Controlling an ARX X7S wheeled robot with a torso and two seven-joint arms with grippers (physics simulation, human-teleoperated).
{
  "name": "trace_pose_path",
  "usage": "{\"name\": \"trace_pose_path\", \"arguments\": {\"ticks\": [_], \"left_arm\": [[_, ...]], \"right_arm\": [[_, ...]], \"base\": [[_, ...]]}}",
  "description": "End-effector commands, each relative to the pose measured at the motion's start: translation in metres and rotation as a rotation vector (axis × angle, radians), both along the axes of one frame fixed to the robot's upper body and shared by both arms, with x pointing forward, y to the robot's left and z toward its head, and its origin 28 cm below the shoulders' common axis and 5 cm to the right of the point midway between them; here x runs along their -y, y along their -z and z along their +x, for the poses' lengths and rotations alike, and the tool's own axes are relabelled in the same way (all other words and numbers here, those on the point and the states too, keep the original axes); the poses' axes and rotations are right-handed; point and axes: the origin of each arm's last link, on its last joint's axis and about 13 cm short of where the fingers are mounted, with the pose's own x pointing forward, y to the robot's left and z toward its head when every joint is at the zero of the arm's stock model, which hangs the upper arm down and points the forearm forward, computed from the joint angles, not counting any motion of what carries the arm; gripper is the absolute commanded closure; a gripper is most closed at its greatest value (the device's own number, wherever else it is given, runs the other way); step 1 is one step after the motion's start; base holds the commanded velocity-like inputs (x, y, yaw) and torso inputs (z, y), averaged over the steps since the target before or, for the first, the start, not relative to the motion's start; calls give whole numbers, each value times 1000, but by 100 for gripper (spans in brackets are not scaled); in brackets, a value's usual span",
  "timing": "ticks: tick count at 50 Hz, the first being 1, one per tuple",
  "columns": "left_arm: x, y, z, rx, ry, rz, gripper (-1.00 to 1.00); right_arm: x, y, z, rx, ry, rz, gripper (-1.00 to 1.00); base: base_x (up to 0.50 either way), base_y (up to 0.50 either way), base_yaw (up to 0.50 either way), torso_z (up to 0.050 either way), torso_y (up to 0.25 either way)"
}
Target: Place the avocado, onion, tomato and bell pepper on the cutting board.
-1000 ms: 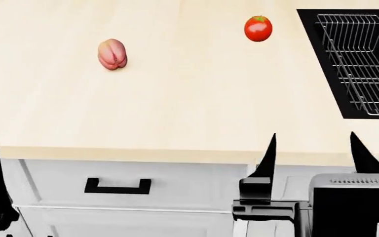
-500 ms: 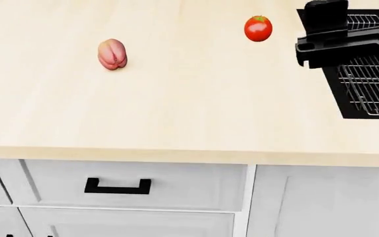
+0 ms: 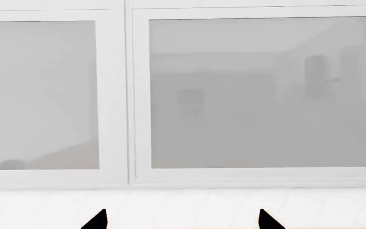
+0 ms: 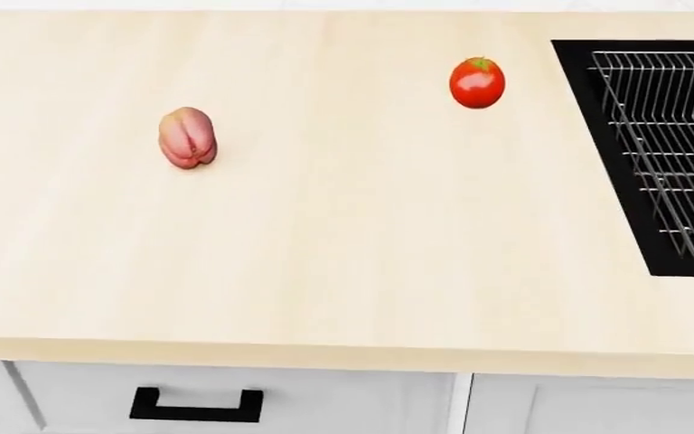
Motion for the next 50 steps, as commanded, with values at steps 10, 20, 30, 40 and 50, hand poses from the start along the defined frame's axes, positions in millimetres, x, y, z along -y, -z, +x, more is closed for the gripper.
{"name": "trace_pose_path", "arguments": {"ticks": [10, 20, 30, 40, 50], "left_arm": [[-4, -9, -4, 4, 3, 8, -100], [-5, -7, -3, -2, -4, 6, -100], [-7, -7, -3, -2, -8, 7, -100], [-7, -4, -5, -8, -4, 6, -100], [-7, -4, -5, -5, 0, 8, -100]], "right_arm": [[-2, 5, 8, -62, -14, -15, -100], [-4, 10, 7, -77, -20, -41, -100], [-6, 14, 8, -83, -28, -44, -100], [-8, 17, 8, -103, -42, -54, -100], [-9, 17, 8, -113, -54, -64, -100]], "base": [[428, -102, 0, 0, 0], [443, -77, 0, 0, 0], [477, 0, 0, 0, 2], [479, 0, 0, 0, 0], [477, 0, 0, 0, 2]]}}
